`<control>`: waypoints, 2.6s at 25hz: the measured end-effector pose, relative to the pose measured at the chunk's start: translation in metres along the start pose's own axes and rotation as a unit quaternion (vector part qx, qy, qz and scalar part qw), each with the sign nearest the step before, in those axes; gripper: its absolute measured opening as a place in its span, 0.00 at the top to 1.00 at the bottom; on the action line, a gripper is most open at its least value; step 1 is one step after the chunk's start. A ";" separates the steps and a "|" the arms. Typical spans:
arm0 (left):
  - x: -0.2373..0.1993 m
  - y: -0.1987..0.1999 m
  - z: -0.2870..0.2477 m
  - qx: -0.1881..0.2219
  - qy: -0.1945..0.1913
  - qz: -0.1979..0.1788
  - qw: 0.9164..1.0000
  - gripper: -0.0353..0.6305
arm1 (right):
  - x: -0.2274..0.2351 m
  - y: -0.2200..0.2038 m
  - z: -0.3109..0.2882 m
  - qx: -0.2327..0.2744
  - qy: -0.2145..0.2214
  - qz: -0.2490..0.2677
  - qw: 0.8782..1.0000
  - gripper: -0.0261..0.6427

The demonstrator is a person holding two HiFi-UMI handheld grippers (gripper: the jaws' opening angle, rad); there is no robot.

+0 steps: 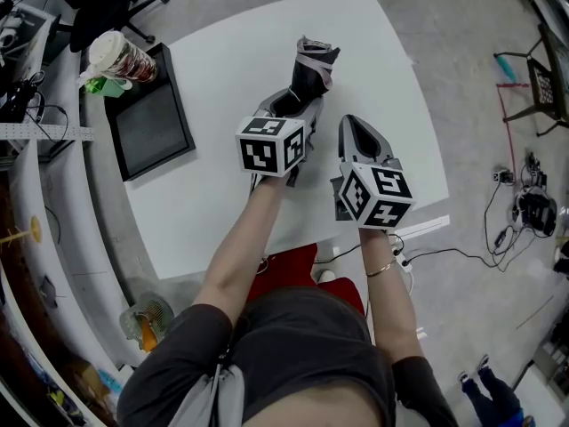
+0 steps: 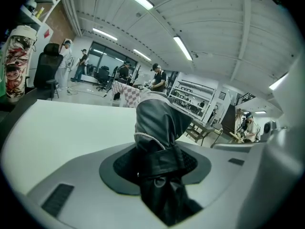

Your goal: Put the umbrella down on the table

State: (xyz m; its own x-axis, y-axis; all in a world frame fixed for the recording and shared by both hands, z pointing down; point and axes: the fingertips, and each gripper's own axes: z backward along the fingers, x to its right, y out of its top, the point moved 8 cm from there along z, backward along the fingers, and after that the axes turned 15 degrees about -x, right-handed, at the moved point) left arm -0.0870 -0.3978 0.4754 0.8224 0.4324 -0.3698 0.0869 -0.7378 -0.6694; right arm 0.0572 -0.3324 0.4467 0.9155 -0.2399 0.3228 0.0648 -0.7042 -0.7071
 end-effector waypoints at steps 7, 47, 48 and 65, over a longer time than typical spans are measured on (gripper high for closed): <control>0.002 0.005 -0.017 -0.029 0.011 -0.006 1.000 0.67 | 0.011 0.001 -0.010 -0.010 -0.007 -0.005 1.000 0.93; -0.004 0.016 -0.055 -0.149 0.031 0.006 0.988 0.62 | 0.017 -0.002 -0.023 -0.040 -0.033 -0.023 0.998 0.93; -0.004 0.016 -0.055 -0.150 0.029 0.004 0.988 0.62 | 0.017 -0.002 -0.022 -0.039 -0.034 -0.022 0.998 0.93; 0.015 0.014 -0.032 -0.076 0.078 -0.056 0.992 0.54 | 0.020 -0.003 0.004 -0.017 -0.052 -0.029 0.998 0.93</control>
State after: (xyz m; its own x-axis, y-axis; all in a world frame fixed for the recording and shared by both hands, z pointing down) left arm -0.0553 -0.4181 0.4809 0.8787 0.4396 -0.1862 0.2571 -0.7643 -0.5914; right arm 0.0771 -0.3322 0.4529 0.9472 -0.1275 0.2944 0.1075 -0.7383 -0.6658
